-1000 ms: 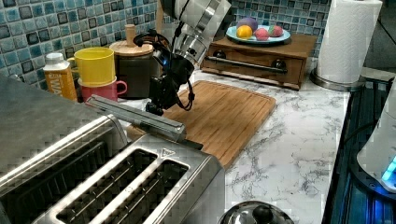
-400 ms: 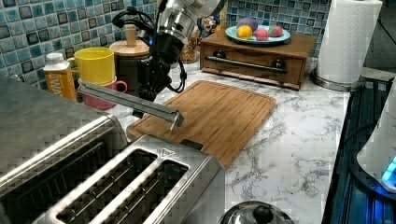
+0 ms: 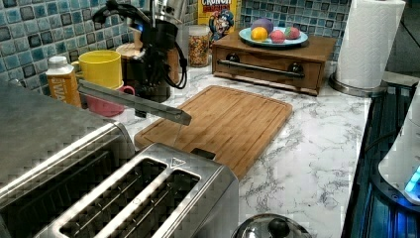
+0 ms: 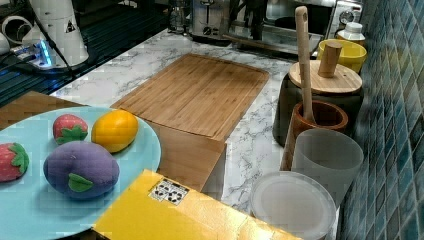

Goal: Close the oven.

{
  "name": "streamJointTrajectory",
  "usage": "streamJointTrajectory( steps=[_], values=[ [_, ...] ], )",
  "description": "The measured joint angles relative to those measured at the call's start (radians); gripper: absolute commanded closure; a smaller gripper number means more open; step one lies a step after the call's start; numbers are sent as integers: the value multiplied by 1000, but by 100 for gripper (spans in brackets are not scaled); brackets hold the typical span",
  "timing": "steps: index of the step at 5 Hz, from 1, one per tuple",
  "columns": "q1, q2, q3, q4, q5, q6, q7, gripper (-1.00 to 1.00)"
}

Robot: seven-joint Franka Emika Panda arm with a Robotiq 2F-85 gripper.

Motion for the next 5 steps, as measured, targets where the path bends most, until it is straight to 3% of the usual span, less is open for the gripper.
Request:
streamJointTrajectory(
  steps=[1,3,4,5],
  values=[
    [52,-48,18,0,-103,33,81,100],
    [165,-109,96,25,-561,89,498,100],
    [211,-84,169,118,-887,-12,791,100],
    [273,-52,207,207,-1070,-116,1017,100]
  ],
)
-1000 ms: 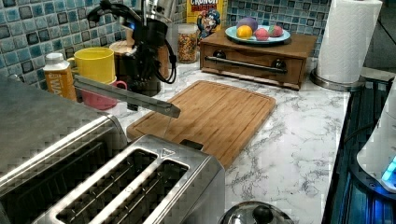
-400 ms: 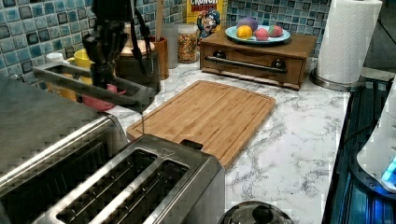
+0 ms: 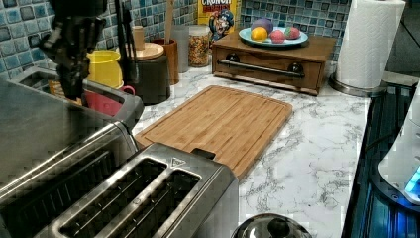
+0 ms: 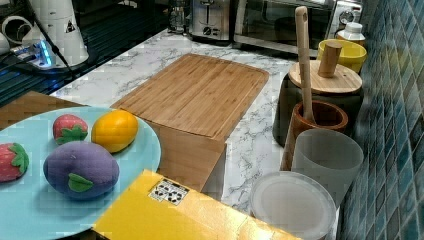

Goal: Close the oven.

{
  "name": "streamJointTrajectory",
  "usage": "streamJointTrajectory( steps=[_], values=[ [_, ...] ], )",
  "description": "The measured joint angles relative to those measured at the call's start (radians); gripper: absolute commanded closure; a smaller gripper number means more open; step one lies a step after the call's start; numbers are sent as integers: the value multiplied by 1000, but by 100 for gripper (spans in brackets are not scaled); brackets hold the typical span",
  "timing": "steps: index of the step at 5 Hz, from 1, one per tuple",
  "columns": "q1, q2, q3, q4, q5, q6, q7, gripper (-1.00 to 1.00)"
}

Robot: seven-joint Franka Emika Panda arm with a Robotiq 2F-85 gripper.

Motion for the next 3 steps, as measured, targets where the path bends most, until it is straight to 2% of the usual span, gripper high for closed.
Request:
streamJointTrajectory(
  steps=[1,2,3],
  values=[
    [32,20,-17,53,-65,-175,201,100],
    [14,58,-41,114,-76,-250,315,100],
    [3,97,-68,186,-76,-263,323,100]
  ],
)
